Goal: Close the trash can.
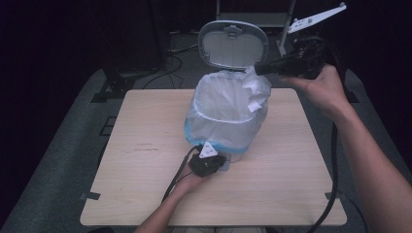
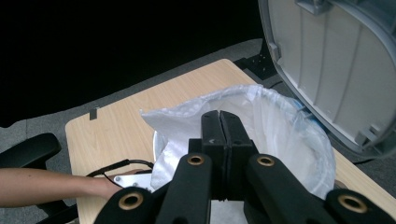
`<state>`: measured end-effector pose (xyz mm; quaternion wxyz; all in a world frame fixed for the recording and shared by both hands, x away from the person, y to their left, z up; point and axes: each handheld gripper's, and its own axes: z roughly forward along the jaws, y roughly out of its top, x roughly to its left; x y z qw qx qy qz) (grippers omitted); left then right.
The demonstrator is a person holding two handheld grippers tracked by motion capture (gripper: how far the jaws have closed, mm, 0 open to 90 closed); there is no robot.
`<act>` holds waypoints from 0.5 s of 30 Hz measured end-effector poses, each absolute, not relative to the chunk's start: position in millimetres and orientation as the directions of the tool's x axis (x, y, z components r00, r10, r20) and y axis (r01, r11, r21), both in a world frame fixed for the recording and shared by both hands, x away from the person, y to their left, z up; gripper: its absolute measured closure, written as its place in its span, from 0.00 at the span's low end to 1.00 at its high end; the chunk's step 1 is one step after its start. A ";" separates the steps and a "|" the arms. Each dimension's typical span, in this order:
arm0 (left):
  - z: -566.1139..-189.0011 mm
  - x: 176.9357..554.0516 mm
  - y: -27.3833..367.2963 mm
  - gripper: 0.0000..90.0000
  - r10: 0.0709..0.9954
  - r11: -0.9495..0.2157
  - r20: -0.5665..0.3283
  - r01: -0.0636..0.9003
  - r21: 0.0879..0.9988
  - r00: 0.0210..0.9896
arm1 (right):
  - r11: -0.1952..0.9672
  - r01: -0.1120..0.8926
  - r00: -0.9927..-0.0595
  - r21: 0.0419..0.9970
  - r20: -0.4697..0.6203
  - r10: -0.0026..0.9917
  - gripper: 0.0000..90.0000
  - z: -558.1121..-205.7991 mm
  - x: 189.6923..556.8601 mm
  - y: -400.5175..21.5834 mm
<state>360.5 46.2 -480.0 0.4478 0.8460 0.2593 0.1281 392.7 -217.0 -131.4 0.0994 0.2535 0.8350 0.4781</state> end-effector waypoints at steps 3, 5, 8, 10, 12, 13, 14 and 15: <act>-480.0 360.5 46.2 0.90 0.554 -0.464 -0.016 0.324 0.824 0.833 | 0.418 0.324 -0.856 0.849 0.075 0.512 0.99 -130.0 394.8 -212.0; -480.0 360.5 46.2 0.90 0.554 -0.464 -0.016 0.324 0.824 0.833 | 0.420 0.321 -0.858 0.849 0.073 0.508 0.99 -128.8 395.9 -208.5; -480.0 360.5 46.2 0.90 0.554 -0.464 -0.016 0.324 0.824 0.833 | 0.422 0.318 -0.861 0.849 0.073 0.503 0.99 -127.6 397.3 -203.5; -480.0 360.5 46.2 0.90 0.554 -0.464 -0.016 0.324 0.824 0.833 | 0.425 0.313 -0.865 0.849 0.070 0.496 0.99 -127.2 398.8 -198.4; -480.0 360.5 46.2 0.90 0.554 -0.464 -0.016 0.324 0.824 0.833 | 0.430 0.310 -0.869 0.848 0.069 0.489 0.99 -126.9 400.2 -193.5; -480.1 360.5 46.2 0.90 0.554 -0.464 -0.016 0.324 0.824 0.833 | 0.431 0.309 -0.871 0.848 0.070 0.487 0.99 -126.8 401.0 -191.0; -480.0 360.5 46.2 0.90 0.554 -0.464 -0.016 0.324 0.824 0.833 | 0.433 0.304 -0.873 0.848 0.067 0.483 0.99 -126.9 402.0 -188.6; -480.0 360.5 46.3 0.90 0.553 -0.465 -0.016 0.324 0.824 0.833 | 0.435 0.305 -0.875 0.847 0.069 0.480 0.99 -126.7 402.7 -186.3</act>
